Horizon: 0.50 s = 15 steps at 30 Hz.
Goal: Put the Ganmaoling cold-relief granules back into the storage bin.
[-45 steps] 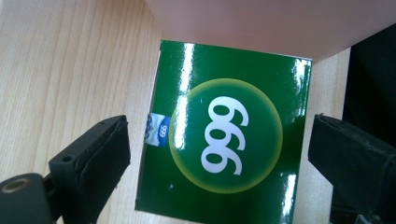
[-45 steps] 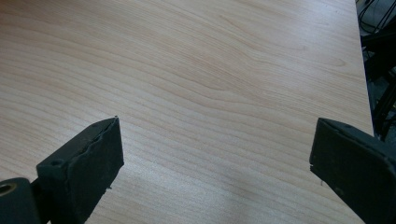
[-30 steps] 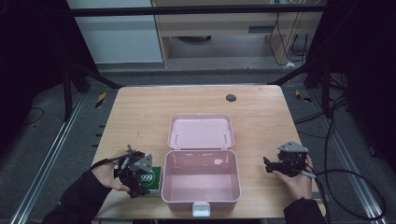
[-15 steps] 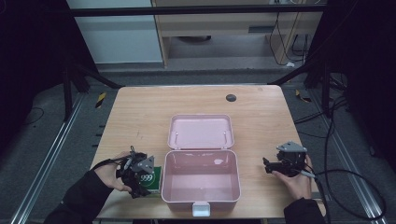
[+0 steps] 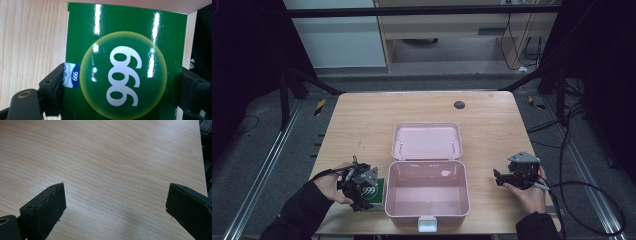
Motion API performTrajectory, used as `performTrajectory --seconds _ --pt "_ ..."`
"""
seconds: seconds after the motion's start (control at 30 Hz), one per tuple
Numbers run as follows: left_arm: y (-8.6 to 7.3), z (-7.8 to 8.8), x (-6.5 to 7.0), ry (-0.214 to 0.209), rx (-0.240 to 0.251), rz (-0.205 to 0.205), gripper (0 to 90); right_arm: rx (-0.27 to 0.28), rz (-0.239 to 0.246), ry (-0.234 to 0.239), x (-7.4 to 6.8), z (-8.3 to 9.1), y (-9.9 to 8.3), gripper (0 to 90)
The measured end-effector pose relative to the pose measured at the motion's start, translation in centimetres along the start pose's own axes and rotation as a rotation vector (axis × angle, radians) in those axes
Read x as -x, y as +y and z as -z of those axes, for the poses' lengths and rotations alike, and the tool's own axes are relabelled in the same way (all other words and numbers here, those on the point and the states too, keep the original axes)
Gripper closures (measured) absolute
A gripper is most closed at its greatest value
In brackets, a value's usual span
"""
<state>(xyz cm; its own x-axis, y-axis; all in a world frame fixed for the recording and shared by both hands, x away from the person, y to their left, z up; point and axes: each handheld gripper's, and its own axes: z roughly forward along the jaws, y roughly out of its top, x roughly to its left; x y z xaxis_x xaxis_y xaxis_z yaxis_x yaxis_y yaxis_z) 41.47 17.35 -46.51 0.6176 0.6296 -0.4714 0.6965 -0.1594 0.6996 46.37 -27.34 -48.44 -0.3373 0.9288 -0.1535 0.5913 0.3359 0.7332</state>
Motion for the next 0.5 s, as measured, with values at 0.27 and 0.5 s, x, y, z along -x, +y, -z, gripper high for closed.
performTrajectory --seconds 0.27,0.5 --pt "1.4 2.2 0.5 -0.002 -0.009 -0.035 14.2 0.001 0.004 0.001 0.0 0.0 0.0 3.3" --pt "3.1 4.3 1.3 0.001 0.003 -0.057 14.2 0.002 -0.005 0.008 0.0 0.1 0.0 4.3"
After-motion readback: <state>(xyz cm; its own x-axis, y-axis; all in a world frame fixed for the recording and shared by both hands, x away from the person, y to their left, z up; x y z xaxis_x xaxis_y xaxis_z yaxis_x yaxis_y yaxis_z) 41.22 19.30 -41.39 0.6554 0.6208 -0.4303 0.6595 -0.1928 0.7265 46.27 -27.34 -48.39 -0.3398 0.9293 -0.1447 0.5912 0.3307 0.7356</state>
